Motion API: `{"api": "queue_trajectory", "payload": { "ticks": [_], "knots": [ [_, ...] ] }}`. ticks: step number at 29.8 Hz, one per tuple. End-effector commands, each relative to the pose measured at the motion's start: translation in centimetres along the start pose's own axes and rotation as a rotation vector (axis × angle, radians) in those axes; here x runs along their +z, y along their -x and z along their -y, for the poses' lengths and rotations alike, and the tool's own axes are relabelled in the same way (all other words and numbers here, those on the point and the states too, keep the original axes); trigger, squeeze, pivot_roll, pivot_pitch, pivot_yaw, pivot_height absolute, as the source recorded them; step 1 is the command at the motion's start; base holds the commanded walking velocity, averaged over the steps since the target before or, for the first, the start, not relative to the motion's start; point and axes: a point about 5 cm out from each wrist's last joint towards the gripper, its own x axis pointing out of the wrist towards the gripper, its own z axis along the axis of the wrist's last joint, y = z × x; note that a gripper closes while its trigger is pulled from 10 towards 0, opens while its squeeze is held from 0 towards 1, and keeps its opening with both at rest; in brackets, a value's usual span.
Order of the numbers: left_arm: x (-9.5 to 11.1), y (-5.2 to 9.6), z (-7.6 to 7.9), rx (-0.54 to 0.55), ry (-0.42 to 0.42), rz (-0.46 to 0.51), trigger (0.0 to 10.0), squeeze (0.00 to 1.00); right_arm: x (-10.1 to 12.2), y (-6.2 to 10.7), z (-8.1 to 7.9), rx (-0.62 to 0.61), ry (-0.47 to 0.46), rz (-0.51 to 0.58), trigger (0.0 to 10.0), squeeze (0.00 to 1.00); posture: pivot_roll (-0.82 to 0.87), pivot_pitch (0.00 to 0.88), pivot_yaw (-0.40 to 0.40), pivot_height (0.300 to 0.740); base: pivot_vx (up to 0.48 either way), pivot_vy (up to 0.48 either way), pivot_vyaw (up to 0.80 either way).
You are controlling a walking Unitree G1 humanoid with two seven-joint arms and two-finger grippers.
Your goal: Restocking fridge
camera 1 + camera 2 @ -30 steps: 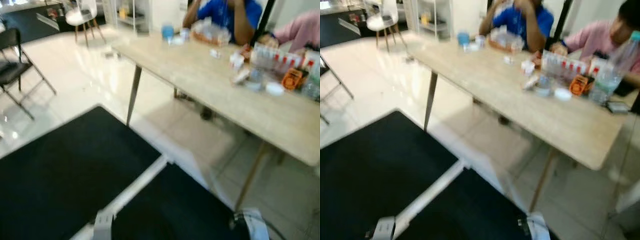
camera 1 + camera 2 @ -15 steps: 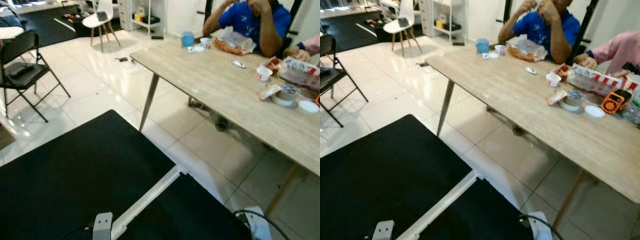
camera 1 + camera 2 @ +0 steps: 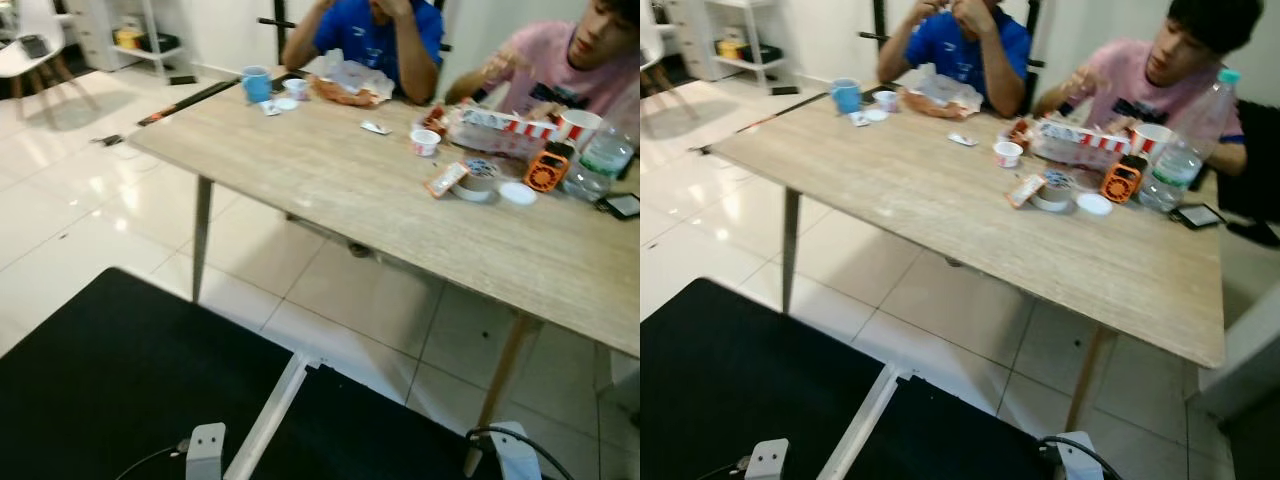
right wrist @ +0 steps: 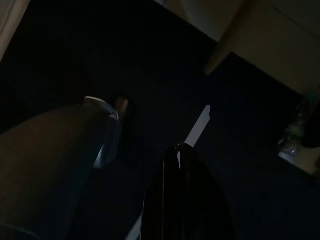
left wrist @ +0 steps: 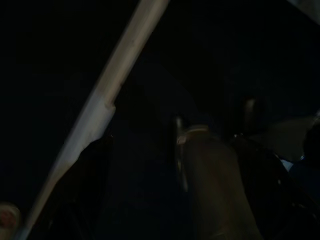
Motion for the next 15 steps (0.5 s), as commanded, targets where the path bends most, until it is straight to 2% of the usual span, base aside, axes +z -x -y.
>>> {"api": "queue_trajectory", "payload": {
  "ticks": [1, 13, 15],
  "knots": [
    [-0.13, -0.07, 0.38, -0.008, -0.003, -0.005, 10.0, 0.0, 0.14, 0.1, 0.54, -0.018, -0.003, 0.011, 10.0, 0.0, -0.03, 0.0, 0.028, 0.74, 0.285, 0.0, -0.8],
    [-0.35, 0.0, 0.13, 0.005, -0.001, -0.011, 10.0, 0.0, -0.03, 0.08, 0.41, -0.016, -0.01, 0.005, 10.0, 0.0, -0.03, 0.0, 0.032, 0.74, 0.274, 0.0, -0.8],
    [-0.48, 0.05, -0.14, 0.026, 0.009, -0.016, 10.0, 0.0, -0.02, 0.08, 0.41, -0.018, -0.018, 0.011, 10.0, 0.0, -0.03, 0.0, 0.032, 0.74, 0.0, 0.0, -0.29]
  ]
}}
